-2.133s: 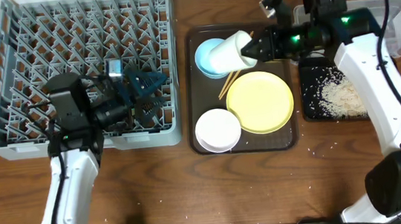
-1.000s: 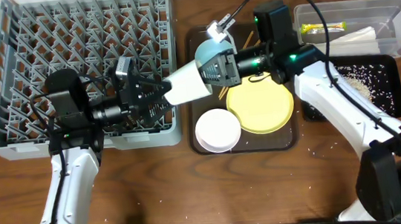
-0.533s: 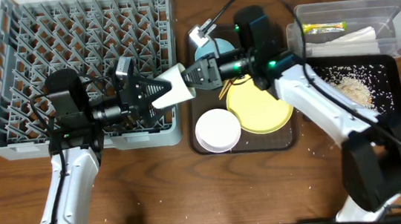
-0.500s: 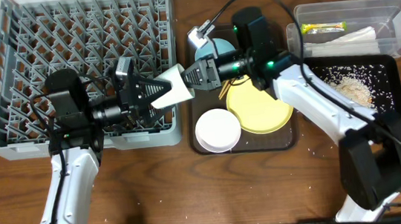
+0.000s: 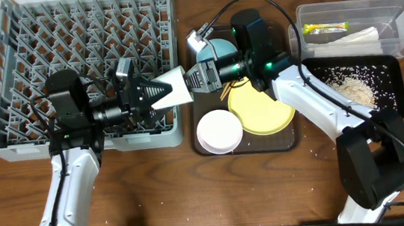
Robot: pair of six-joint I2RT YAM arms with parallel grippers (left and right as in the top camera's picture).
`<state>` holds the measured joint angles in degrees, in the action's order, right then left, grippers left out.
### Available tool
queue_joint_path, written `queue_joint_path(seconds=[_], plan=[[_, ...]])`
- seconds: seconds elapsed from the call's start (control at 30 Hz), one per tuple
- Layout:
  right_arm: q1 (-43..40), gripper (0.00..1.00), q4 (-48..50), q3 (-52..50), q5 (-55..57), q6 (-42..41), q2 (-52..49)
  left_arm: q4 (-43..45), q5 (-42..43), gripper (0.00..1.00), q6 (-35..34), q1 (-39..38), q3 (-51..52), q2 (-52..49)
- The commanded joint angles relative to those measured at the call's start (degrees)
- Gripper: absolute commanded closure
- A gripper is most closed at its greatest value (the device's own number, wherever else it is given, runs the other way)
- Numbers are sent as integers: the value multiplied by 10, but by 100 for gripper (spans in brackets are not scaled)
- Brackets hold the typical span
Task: Sort waste into correct bins and load items into the dishwasher
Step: 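Pass white cup from right gripper to left gripper above rack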
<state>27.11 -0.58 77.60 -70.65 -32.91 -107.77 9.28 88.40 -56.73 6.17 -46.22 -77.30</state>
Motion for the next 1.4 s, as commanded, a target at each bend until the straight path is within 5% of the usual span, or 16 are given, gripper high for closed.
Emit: queue_joint_path(seconds=[0.0,0.37,0.7,0.73,0.83,1.03,1.1,1.37], plan=[[14,99,-5,-2,-40,-2,-17,7,11,13,12,-1,-5,3],[13,99,-64,-2,-53,43,-17,7,12,14,12,-1,-5,3],[9,97,-61,-2,-46,42,-17,7,10,44,12,-1,-5,3],[9,91,-61,-2,-46,42,-17,7,9,48,12,-1,-5,3],[9,54,-56,-2,-46,42,-17,10,9,58,12,-1,-5,3],[-27,9,-51,-2,-30,45,-16,83,5,64,-21,-1,-5,4],[-52,1,-52,-2,-20,47,-16,111,-6,66,-49,-1,-5,4],[-150,1,-129,-1,6,109,-10,149,-103,66,-83,-1,-5,4]])
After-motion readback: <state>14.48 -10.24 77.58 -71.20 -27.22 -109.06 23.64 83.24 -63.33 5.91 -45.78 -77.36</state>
